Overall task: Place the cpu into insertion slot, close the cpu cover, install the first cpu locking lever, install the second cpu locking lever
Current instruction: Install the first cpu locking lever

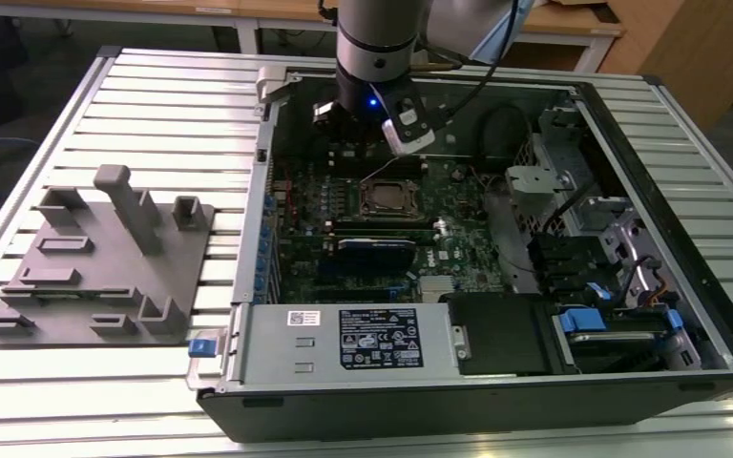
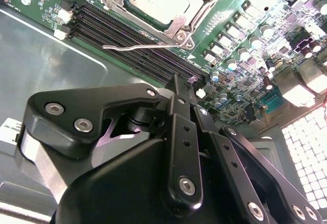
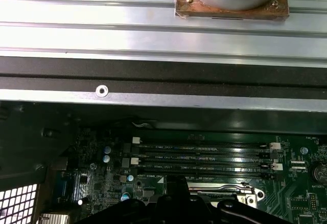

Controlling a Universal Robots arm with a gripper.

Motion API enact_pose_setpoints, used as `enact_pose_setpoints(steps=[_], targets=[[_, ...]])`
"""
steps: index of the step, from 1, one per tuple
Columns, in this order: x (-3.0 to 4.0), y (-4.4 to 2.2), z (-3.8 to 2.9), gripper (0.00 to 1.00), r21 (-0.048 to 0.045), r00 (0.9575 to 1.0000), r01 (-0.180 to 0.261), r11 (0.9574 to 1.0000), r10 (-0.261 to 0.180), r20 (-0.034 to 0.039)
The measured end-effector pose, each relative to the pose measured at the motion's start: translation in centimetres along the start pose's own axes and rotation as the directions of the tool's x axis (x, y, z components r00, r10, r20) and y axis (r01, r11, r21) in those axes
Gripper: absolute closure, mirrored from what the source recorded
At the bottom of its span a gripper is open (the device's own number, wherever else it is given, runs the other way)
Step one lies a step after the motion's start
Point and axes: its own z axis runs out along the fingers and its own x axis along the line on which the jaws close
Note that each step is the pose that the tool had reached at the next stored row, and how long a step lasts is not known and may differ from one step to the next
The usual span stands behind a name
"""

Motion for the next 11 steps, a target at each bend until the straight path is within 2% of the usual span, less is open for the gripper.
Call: enact_pose_setpoints(steps=[4, 5, 11], targets=[[0.0, -0.04, 0.12, 0.9, 0.0002, 1.0, 0.0, 1.0, 0.0, 0.0001], [0.0, -0.09, 0.31, 0.9, 0.009, 1.0, 0.0, 1.0, 0.0, -0.0002], [-0.94, -0.18, 0.59, 0.9, 0.0093, 1.0, 0.0, 1.0, 0.0, -0.0001]])
